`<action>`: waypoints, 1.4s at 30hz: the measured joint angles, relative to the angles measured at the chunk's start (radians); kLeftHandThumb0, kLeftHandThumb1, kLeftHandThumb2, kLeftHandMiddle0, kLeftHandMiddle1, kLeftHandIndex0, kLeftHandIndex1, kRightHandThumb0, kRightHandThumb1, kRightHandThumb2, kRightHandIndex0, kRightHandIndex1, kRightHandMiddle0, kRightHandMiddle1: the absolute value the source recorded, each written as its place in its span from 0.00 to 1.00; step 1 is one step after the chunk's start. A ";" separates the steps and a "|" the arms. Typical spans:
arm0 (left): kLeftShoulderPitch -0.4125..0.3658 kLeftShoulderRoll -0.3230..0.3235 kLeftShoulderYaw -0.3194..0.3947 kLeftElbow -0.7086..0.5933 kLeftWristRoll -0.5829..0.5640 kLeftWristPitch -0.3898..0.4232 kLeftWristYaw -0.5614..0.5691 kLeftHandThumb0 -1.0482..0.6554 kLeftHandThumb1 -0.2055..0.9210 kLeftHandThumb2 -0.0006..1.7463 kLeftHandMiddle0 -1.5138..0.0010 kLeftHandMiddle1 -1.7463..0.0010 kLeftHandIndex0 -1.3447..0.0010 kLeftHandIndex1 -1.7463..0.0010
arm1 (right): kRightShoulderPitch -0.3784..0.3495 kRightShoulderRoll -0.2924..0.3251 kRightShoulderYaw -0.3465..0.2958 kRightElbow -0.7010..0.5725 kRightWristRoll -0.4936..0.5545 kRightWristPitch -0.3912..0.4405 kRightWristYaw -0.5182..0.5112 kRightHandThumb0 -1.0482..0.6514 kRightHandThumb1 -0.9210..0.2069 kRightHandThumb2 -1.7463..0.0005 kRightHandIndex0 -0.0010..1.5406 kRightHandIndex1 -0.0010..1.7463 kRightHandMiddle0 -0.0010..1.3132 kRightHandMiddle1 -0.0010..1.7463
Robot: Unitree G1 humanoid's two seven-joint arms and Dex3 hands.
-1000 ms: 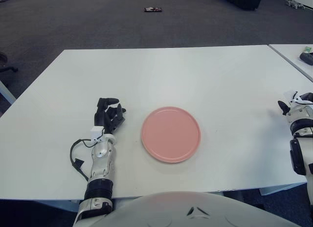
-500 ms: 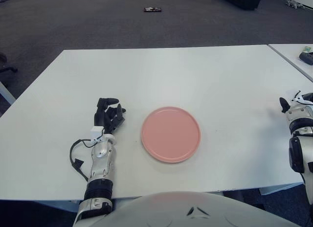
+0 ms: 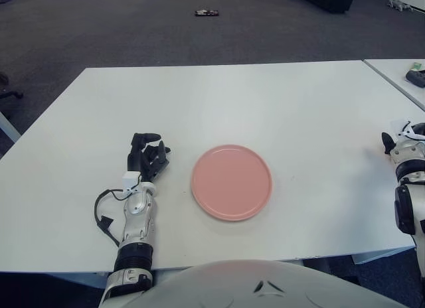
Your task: Put the apple into the plate.
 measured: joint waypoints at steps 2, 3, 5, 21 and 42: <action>0.000 -0.001 0.001 0.000 0.000 0.000 0.000 0.39 0.82 0.47 0.63 0.14 0.76 0.00 | 0.002 0.000 0.000 0.000 0.001 -0.020 0.000 0.61 0.73 0.12 0.53 0.94 0.42 1.00; 0.000 -0.002 0.002 0.000 0.000 0.000 0.000 0.39 0.82 0.47 0.63 0.14 0.76 0.00 | 0.004 0.000 0.000 0.000 0.002 -0.031 0.000 0.61 0.73 0.11 0.53 0.94 0.42 1.00; 0.000 -0.002 0.002 -0.001 0.000 0.000 0.000 0.39 0.82 0.46 0.63 0.14 0.77 0.00 | 0.007 0.000 0.000 0.000 0.003 -0.051 -0.001 0.61 0.73 0.11 0.53 0.95 0.41 1.00; -0.001 -0.002 -0.001 0.000 0.006 -0.008 0.004 0.39 0.81 0.48 0.62 0.13 0.76 0.00 | 0.024 -0.001 -0.039 0.002 0.053 -0.242 -0.006 0.61 0.72 0.11 0.52 0.98 0.40 1.00; -0.005 -0.002 -0.002 0.011 0.001 -0.020 0.003 0.39 0.80 0.48 0.62 0.12 0.75 0.00 | 0.009 -0.002 -0.187 -0.003 0.235 -0.525 0.148 0.62 0.79 0.07 0.56 0.95 0.44 1.00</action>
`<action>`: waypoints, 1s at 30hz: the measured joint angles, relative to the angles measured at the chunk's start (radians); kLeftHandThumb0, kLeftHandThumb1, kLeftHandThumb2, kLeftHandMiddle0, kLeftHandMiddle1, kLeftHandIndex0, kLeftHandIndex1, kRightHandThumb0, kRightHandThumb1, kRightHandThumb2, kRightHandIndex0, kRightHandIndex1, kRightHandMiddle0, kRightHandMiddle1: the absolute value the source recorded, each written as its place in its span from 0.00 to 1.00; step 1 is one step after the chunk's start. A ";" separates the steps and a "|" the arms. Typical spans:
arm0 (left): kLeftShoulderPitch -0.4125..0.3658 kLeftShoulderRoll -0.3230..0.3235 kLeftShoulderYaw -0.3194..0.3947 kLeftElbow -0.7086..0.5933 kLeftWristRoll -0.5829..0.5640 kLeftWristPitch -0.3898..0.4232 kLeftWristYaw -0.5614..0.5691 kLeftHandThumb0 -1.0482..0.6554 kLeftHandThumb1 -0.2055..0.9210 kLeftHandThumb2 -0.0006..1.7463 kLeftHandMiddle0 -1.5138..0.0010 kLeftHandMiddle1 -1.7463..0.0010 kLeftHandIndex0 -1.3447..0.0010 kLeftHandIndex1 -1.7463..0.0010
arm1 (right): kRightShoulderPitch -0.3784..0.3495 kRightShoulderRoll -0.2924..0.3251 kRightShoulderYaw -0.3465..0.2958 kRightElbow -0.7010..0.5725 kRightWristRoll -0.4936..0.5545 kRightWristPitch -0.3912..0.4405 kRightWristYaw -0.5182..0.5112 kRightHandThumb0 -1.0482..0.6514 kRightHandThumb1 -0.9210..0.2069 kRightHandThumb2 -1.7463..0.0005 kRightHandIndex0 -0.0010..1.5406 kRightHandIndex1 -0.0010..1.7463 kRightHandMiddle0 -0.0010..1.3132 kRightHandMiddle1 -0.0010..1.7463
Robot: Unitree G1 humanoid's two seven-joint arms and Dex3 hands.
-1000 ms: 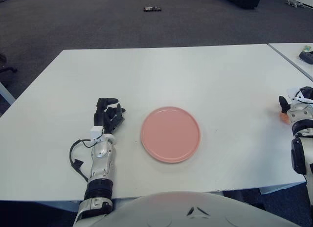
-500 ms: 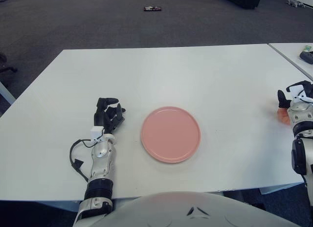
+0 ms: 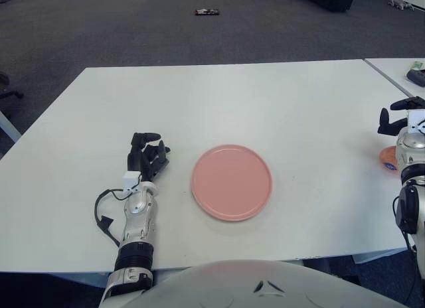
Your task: Put the apple into the plate.
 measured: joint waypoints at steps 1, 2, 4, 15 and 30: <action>0.000 0.000 0.000 0.001 -0.003 -0.003 -0.001 0.39 0.80 0.48 0.62 0.12 0.75 0.00 | -0.002 0.000 0.000 -0.003 0.000 -0.011 0.003 0.62 0.79 0.07 0.56 0.95 0.44 1.00; -0.001 0.000 0.001 0.003 -0.007 -0.006 -0.002 0.39 0.80 0.48 0.62 0.12 0.75 0.00 | -0.004 0.000 0.001 -0.008 0.000 -0.022 0.005 0.62 0.79 0.07 0.56 0.95 0.44 1.00; -0.002 0.000 0.002 0.006 -0.014 -0.013 -0.005 0.39 0.80 0.48 0.62 0.12 0.75 0.00 | -0.007 0.000 0.003 -0.021 -0.001 -0.043 0.003 0.62 0.79 0.07 0.56 0.95 0.45 1.00; -0.006 -0.001 0.001 0.015 -0.026 -0.029 -0.007 0.39 0.80 0.48 0.63 0.11 0.76 0.00 | -0.029 0.000 0.032 -0.058 -0.018 -0.129 -0.027 0.62 0.80 0.06 0.56 0.96 0.45 1.00; -0.006 0.000 -0.003 0.002 -0.018 -0.009 -0.001 0.39 0.81 0.47 0.63 0.12 0.76 0.00 | 0.022 -0.022 0.117 -0.256 -0.125 -0.104 -0.034 0.61 0.75 0.11 0.53 0.98 0.45 0.95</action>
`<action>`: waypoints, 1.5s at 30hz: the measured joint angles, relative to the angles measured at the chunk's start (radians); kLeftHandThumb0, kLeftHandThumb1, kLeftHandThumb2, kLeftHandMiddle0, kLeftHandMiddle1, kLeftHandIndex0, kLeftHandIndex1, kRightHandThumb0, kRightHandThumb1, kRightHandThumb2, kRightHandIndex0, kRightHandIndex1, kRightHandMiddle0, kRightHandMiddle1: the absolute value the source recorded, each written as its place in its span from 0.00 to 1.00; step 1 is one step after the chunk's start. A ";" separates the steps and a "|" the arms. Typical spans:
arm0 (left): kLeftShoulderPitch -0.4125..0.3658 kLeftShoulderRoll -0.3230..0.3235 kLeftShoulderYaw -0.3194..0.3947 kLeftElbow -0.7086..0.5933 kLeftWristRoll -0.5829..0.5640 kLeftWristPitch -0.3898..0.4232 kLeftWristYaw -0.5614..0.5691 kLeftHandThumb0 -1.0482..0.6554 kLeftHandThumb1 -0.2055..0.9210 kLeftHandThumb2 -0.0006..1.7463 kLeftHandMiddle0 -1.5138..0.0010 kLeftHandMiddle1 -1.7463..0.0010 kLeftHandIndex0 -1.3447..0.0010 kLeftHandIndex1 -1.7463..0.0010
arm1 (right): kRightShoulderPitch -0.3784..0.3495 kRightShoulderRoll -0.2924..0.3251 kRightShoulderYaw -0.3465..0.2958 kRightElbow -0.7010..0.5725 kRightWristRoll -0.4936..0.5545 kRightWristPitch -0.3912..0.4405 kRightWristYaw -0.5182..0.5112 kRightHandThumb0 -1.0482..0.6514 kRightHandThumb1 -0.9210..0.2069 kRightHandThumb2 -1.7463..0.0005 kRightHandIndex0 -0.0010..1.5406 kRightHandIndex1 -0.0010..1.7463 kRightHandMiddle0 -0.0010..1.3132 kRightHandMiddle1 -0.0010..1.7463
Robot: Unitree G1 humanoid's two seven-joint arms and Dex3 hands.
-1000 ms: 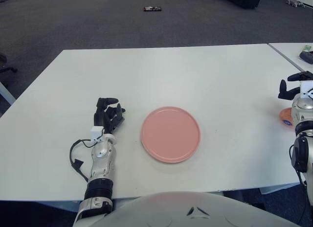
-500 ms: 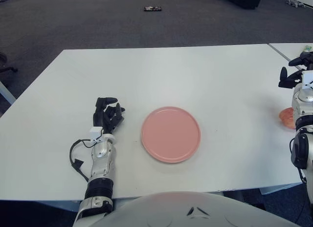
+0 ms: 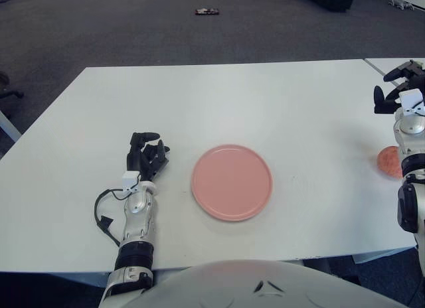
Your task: Put the apple into the plate.
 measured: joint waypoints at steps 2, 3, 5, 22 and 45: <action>0.000 -0.001 0.000 -0.001 0.000 -0.002 0.000 0.39 0.81 0.47 0.63 0.12 0.76 0.00 | 0.034 -0.002 -0.005 -0.088 -0.003 0.039 0.013 0.61 0.68 0.16 0.49 0.99 0.42 0.94; 0.000 -0.001 0.000 -0.002 0.000 -0.003 0.000 0.39 0.81 0.47 0.63 0.11 0.76 0.00 | 0.052 -0.004 -0.007 -0.128 -0.004 0.060 0.025 0.49 0.59 0.25 0.32 0.99 0.27 0.92; 0.000 -0.001 -0.001 -0.002 0.000 -0.003 0.000 0.39 0.81 0.47 0.63 0.11 0.76 0.00 | 0.086 -0.016 -0.001 -0.207 -0.016 0.114 0.072 0.37 0.51 0.33 0.17 1.00 0.14 0.91; -0.002 0.001 0.000 0.022 0.001 -0.026 0.000 0.39 0.79 0.49 0.62 0.10 0.75 0.00 | 0.342 -0.305 0.139 -0.795 -0.305 0.717 0.672 0.13 0.37 0.59 0.00 0.01 0.00 0.01; -0.013 0.000 0.001 0.021 0.001 0.006 0.002 0.39 0.81 0.47 0.62 0.13 0.76 0.00 | 0.622 -0.331 0.109 -1.001 -0.380 0.838 0.736 0.10 0.35 0.67 0.00 0.00 0.00 0.00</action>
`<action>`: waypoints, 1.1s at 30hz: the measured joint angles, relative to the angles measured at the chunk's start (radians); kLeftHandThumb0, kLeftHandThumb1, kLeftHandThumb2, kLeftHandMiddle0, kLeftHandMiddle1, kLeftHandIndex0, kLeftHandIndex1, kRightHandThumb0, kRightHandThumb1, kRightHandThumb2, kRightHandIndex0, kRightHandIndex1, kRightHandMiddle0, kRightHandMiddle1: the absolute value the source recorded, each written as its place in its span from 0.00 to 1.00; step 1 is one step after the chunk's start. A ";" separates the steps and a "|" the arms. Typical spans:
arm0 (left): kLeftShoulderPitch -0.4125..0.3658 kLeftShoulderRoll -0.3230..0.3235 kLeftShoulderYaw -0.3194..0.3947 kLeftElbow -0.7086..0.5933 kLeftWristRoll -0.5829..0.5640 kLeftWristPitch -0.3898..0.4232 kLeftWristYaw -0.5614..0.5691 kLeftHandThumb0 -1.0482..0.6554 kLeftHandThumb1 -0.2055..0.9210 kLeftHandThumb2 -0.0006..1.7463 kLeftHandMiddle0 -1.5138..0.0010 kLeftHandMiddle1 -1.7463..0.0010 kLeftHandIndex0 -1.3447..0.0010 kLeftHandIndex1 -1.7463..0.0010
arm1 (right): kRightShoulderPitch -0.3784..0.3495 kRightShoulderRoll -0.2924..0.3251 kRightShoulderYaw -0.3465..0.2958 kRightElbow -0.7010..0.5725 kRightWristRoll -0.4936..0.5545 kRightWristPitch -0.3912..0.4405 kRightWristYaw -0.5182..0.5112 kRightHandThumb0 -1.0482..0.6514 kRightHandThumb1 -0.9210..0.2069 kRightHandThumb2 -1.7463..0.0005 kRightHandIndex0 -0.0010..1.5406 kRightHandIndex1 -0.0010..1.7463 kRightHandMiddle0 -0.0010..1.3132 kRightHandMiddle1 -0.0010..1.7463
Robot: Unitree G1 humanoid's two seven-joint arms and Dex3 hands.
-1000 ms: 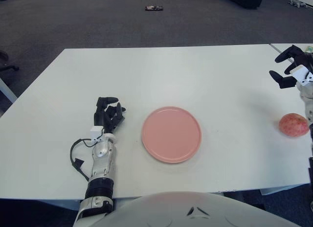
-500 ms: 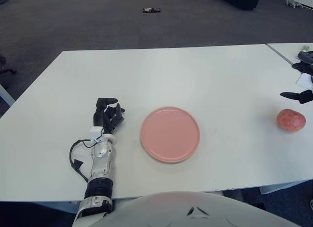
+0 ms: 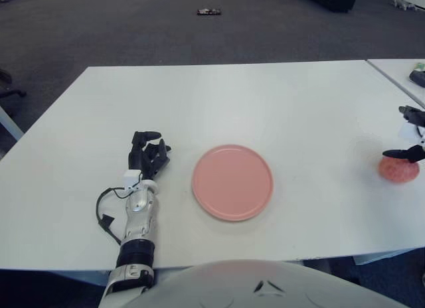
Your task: Put the apple into the plate.
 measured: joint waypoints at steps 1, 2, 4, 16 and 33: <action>0.000 0.000 0.000 0.000 0.000 0.002 0.000 0.39 0.81 0.47 0.62 0.13 0.76 0.00 | 0.010 0.000 -0.002 -0.006 0.000 0.000 0.000 0.10 0.35 0.68 0.00 0.00 0.00 0.00; 0.000 0.000 0.000 0.001 0.000 0.004 0.000 0.39 0.81 0.48 0.62 0.13 0.76 0.00 | 0.018 0.000 -0.004 -0.010 0.000 0.000 0.000 0.11 0.36 0.68 0.00 0.00 0.00 0.00; 0.000 0.000 0.000 0.001 0.000 0.009 0.000 0.39 0.81 0.48 0.62 0.14 0.76 0.00 | 0.035 0.000 -0.008 -0.019 -0.001 0.000 0.000 0.12 0.37 0.68 0.00 0.00 0.00 0.00; -0.004 -0.002 0.001 0.007 -0.010 0.011 -0.001 0.39 0.80 0.48 0.63 0.13 0.75 0.00 | 0.046 0.003 0.005 0.075 -0.005 -0.088 -0.018 0.15 0.42 0.65 0.00 0.00 0.00 0.00; -0.009 -0.001 0.001 0.014 -0.010 0.002 0.000 0.40 0.83 0.45 0.65 0.14 0.77 0.00 | 0.023 0.057 0.061 0.257 0.003 -0.207 -0.052 0.09 0.35 0.68 0.00 0.00 0.00 0.00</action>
